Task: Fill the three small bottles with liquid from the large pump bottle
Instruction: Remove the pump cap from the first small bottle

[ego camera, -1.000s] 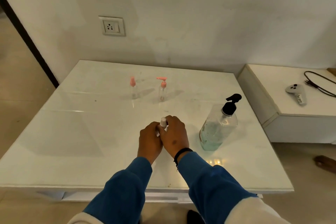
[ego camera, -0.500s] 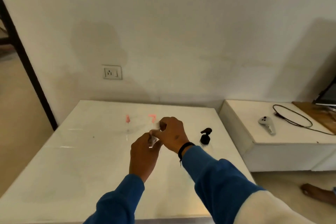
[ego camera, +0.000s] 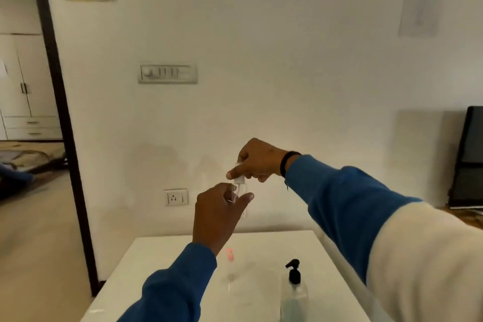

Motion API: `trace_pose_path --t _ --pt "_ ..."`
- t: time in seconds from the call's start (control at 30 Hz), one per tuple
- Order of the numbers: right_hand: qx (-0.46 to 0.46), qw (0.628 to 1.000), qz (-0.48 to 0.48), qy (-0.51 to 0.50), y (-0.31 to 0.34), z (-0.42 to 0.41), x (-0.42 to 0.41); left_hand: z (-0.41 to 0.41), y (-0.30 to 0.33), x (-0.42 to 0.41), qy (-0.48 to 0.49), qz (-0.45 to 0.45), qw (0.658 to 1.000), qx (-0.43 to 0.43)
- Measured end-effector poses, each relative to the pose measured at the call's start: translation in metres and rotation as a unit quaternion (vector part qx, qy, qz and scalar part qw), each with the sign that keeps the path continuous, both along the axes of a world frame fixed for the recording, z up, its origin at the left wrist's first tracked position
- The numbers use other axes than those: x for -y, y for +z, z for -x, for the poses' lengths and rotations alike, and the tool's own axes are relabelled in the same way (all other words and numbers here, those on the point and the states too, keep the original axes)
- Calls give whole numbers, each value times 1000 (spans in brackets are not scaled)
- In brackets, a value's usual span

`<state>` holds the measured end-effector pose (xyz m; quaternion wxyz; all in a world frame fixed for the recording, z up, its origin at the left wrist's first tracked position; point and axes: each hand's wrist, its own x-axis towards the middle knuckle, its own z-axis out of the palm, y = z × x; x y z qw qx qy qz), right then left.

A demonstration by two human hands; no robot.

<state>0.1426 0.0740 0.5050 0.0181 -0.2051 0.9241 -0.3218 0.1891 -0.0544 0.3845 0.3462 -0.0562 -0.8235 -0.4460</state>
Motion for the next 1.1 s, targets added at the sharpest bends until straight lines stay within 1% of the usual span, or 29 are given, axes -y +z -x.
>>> trace_pose_path --t 0.07,0.17,0.37,0.57,0.67,0.83,0.9,1.0,1.1 --pt "-6 999 -44 8 27 -9 -1 -5 19 -1 5 12 1000 -28" --pt "-38 996 -76 14 56 -21 -1 -12 42 -1 9 14 998 -66" --pt "-83 993 -85 27 85 -32 -7 -11 69 -12 -8 9 994 -108" --pt "-117 989 -87 36 96 -34 -18 -7 81 -22 -31 10 994 -106" --pt "-114 986 -104 59 102 -35 -24 -11 85 -23 -58 2 993 -101" --pt "-116 981 -139 67 113 -43 -21 -18 90 -19 -38 21 993 -111" --pt "-140 976 -158 50 117 -47 -18 -18 92 -17 -31 22 993 -112" --pt "-195 958 -210 14 120 -52 -16 -22 93 -18 -31 22 992 -117" --pt "-207 954 -214 21 120 -54 -15 -24 95 -21 -36 20 992 -119"
